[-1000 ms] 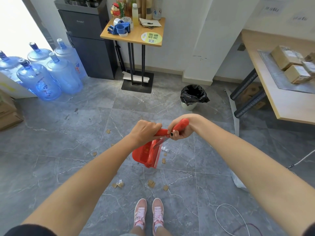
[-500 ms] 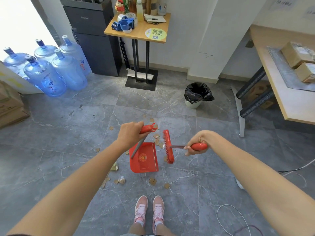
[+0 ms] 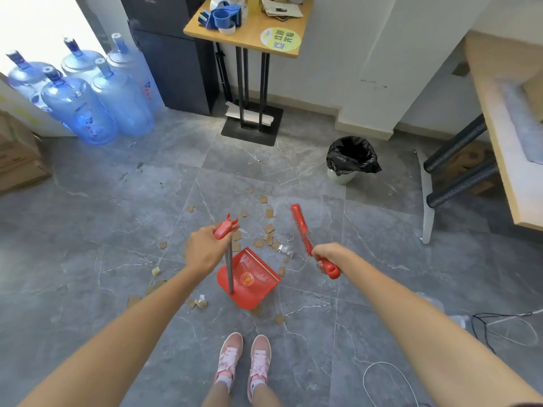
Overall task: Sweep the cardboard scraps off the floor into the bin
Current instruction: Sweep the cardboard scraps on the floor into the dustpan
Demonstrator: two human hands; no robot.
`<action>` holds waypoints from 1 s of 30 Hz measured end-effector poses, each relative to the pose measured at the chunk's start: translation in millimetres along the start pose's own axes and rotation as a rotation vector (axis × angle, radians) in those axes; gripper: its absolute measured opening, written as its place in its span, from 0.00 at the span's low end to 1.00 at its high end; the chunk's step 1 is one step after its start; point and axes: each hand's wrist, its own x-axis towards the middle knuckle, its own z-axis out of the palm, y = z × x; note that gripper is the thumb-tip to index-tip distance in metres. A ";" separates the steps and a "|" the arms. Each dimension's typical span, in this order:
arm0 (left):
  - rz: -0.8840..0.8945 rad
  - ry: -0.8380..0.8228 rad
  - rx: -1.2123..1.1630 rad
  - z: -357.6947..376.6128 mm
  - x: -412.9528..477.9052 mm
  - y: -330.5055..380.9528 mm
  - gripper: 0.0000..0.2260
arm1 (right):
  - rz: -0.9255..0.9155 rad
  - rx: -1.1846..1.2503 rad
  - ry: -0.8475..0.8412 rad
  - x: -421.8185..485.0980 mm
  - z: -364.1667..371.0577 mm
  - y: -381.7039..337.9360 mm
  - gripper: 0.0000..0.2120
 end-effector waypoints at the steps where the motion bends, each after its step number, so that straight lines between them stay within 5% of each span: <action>1: -0.009 0.019 0.008 6.2 -0.5 2.6 0.17 | -0.020 0.002 0.024 7.4 -0.9 -2.6 0.04; 7: -0.013 0.037 -0.003 47.3 13.9 14.6 0.18 | -0.034 -0.093 0.079 69.9 12.7 -13.4 0.04; 13: 0.029 0.061 0.036 59.6 33.9 12.7 0.14 | 0.033 -0.100 0.058 102.9 36.7 3.8 0.16; 19: 0.004 0.107 0.085 47.6 28.4 -7.0 0.16 | -0.004 -0.120 0.047 108.9 83.3 65.2 0.08; 25: -0.015 0.112 0.132 36.0 10.1 -21.2 0.19 | -0.026 -0.238 -0.021 79.9 105.6 121.7 0.02; 30: -0.072 0.123 0.137 22.6 -4.1 -23.2 0.19 | -0.065 -0.079 -0.101 31.7 99.7 126.5 0.12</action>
